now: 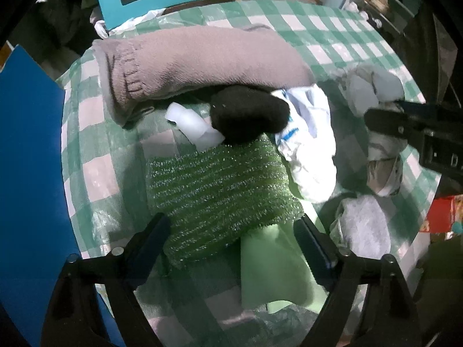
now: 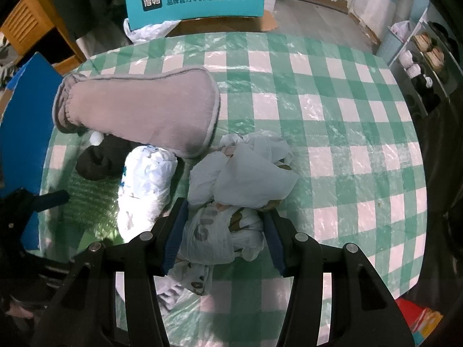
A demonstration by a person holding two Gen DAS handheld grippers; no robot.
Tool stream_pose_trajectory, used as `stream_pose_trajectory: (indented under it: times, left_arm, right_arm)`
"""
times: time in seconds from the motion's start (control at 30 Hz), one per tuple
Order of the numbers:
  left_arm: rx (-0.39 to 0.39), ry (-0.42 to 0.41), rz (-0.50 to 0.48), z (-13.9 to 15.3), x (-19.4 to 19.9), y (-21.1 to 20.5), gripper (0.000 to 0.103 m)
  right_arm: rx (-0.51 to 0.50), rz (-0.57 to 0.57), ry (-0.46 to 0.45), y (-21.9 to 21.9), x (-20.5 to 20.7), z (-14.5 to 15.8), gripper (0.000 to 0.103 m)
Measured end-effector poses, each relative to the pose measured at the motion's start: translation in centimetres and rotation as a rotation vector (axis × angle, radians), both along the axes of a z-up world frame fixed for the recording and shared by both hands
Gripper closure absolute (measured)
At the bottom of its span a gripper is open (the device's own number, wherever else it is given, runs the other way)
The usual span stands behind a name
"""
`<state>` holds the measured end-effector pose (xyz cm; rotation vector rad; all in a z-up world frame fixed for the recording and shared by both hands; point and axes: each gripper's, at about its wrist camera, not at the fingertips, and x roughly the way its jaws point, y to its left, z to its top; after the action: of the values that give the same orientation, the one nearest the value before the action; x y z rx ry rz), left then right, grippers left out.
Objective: Organize soft objects
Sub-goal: 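Grasp the green scrubber pad with the left gripper while the right gripper holds the bundle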
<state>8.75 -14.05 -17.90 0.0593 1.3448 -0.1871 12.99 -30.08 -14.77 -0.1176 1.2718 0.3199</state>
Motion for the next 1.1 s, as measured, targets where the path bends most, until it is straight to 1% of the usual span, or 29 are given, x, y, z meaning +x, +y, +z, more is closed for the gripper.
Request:
stream_pose_trajectory:
  times: [0.07, 0.13, 0.17, 0.23, 0.27, 0.3, 0.33, 0.4, 0.5, 0.67, 1.1]
  left_arm:
    - [-0.025, -0.002, 0.016, 0.1, 0.4, 0.6, 0.019]
    - [-0.033, -0.005, 0.035, 0.1, 0.6, 1.0, 0.029]
    - [-0.042, -0.008, 0.045, 0.2, 0.8, 1.4, 0.031]
    - [-0.063, -0.008, 0.062, 0.3, 1.1, 1.9, 0.043]
    - [-0.077, -0.007, 0.073, 0.4, 0.8, 2.0, 0.047]
    - [-0.093, -0.004, 0.083, 0.6, 0.4, 2.0, 0.056]
    - [-0.104, 0.003, 0.092, 0.6, 0.3, 2.0, 0.068]
    - [-0.112, 0.014, 0.100, 0.4, 0.5, 2.3, 0.086]
    - [-0.120, 0.008, 0.093, 0.3, 0.3, 2.3, 0.095]
    - [-0.085, -0.024, 0.071, 0.7, 0.0, 1.8, 0.097]
    - [-0.096, -0.092, 0.096, 3.8, -1.2, 3.3, 0.098]
  right_arm:
    - [0.004, 0.000, -0.002, 0.0, -0.1, 0.1, 0.052]
    - [0.007, 0.001, -0.004, 0.0, -0.2, 0.2, 0.052]
    - [0.008, 0.002, -0.004, 0.0, -0.2, 0.3, 0.052]
    - [0.010, 0.004, -0.005, 0.1, -0.3, 0.3, 0.052]
    - [0.010, 0.006, -0.005, 0.1, -0.3, 0.3, 0.052]
    - [0.009, 0.008, -0.006, 0.2, -0.4, 0.4, 0.052]
    - [0.008, 0.012, -0.009, 0.3, -0.4, 0.4, 0.052]
    - [0.006, 0.019, -0.014, 0.5, -0.5, 0.6, 0.052]
    - [0.006, 0.029, -0.020, 0.6, -0.7, 0.7, 0.052]
    - [0.008, 0.038, -0.030, 0.9, -0.9, 1.1, 0.052]
    - [0.020, 0.055, -0.066, 1.6, -1.7, 2.8, 0.054]
